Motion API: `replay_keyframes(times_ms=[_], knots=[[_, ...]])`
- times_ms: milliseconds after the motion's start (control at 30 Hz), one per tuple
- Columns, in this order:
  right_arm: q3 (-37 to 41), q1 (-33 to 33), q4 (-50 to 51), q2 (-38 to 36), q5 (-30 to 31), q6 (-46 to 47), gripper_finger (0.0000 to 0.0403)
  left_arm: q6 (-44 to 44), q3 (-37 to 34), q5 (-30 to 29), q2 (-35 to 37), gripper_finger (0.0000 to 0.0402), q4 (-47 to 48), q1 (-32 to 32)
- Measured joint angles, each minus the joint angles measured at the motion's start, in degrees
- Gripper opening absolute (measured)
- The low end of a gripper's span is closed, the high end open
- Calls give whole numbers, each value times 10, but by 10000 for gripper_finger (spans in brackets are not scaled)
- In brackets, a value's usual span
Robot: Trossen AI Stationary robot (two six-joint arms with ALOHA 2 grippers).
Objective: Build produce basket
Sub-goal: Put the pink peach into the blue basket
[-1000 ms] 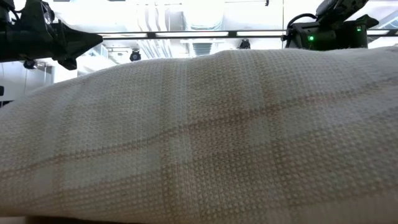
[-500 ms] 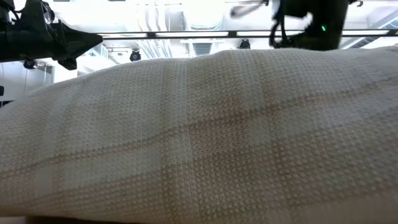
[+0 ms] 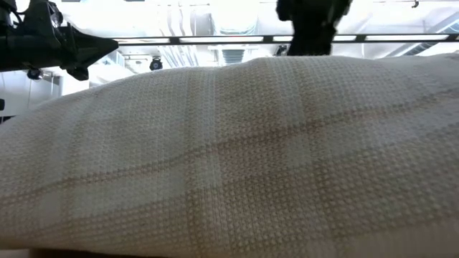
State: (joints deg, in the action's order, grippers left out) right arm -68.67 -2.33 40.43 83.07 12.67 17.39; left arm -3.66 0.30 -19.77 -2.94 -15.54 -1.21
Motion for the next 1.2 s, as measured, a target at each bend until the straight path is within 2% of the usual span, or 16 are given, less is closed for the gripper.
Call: replay_keyframes(times_ms=[100, 433, 667, 1200], knots=[[-17, 1, -23, 35, -1, -19, 228, 0, 0, 0, 0, 0, -1, 0], [-78, 31, -2, 125, -12, -40, 228, 0, 0, 0, 0, 0, 0, 0], [-77, 48, 9, 143, -40, -40, 232, 0, 0, 0, 0, 0, -1, 0], [-66, 51, 37, 158, -39, -39, 232, 0, 0, 0, 0, 0, 0, 0]])
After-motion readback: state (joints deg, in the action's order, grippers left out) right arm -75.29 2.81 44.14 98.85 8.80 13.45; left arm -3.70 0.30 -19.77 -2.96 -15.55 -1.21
